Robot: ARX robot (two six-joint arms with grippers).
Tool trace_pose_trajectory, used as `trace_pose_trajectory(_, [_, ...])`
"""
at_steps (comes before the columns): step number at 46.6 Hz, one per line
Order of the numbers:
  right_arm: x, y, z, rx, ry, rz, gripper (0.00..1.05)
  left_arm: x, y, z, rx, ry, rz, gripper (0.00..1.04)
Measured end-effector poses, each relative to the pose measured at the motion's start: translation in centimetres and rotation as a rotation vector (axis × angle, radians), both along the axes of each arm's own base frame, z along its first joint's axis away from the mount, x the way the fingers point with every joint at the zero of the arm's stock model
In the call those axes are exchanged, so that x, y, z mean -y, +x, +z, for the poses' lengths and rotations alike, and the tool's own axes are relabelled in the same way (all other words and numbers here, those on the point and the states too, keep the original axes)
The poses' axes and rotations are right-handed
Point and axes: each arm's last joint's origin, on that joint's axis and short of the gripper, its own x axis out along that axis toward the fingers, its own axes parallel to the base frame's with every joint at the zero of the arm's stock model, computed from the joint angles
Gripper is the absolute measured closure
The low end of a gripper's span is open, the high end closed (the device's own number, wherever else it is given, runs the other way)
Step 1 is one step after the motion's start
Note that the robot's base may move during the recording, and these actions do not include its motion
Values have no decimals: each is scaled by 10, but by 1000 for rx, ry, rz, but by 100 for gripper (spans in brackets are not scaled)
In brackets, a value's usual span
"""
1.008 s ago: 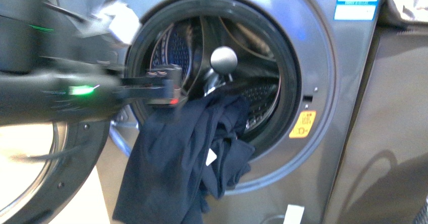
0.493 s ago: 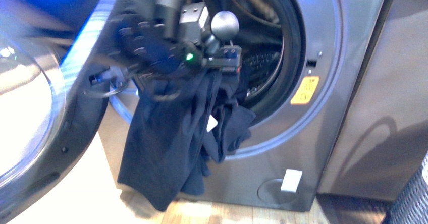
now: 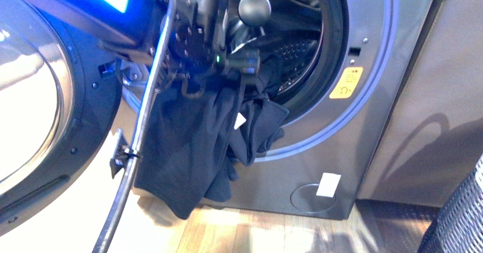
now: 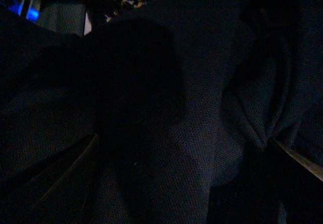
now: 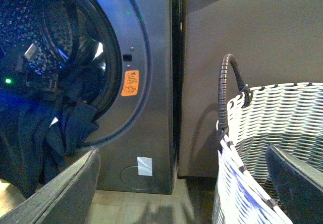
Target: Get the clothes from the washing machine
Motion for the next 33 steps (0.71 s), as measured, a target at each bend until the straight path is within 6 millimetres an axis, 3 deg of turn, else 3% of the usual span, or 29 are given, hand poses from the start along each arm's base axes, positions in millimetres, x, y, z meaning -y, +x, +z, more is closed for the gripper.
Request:
trace_pose_trajectory(17, [0, 0, 0, 0, 0, 0, 7, 1, -5, -12, -173, 49, -77, 6])
trace_pose_trajectory(33, [0, 0, 0, 0, 0, 0, 7, 3, -14, -13, -174, 38, -193, 6])
